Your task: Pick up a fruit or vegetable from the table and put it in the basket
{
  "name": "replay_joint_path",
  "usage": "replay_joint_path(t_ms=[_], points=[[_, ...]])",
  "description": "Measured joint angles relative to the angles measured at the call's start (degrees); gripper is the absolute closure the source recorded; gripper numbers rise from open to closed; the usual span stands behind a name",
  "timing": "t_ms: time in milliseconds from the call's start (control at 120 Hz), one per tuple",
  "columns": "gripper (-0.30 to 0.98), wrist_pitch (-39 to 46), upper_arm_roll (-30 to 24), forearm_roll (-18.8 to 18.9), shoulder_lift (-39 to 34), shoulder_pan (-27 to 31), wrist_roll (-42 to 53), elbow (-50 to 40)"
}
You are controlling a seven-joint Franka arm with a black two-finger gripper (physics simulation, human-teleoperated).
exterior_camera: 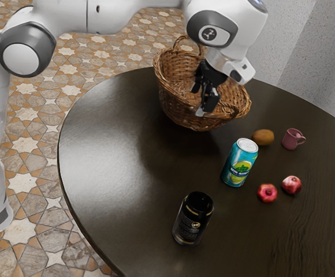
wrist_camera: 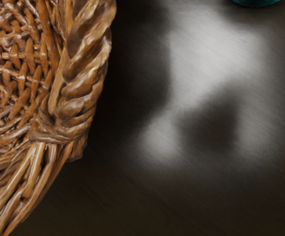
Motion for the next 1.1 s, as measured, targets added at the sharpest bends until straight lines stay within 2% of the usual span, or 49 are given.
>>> replay_joint_path(t_ms=[200,550,617,708,758,908,1100], points=[[0.0,2.45,-0.48,-0.14,0.49,-0.51,-0.39,0.16],[0.0,1.88,-0.53,1.36,0.83,-0.64,-2.02,6.53],[0.0,1.26,-0.55,1.58,4.35,-0.19,-2.05,13.31],[0.0,0.7,-1.04,1.71,13.7,0.04,-1.06,27.08],[0.0,0.55,-2.06,1.78,16.98,-0.01,-0.35,31.41],[0.0,3.8,-6.97,1.85,21.96,0.0,2.35,34.5],[0.0,9.89,-10.76,2.01,26.46,0.07,6.7,37.29]])
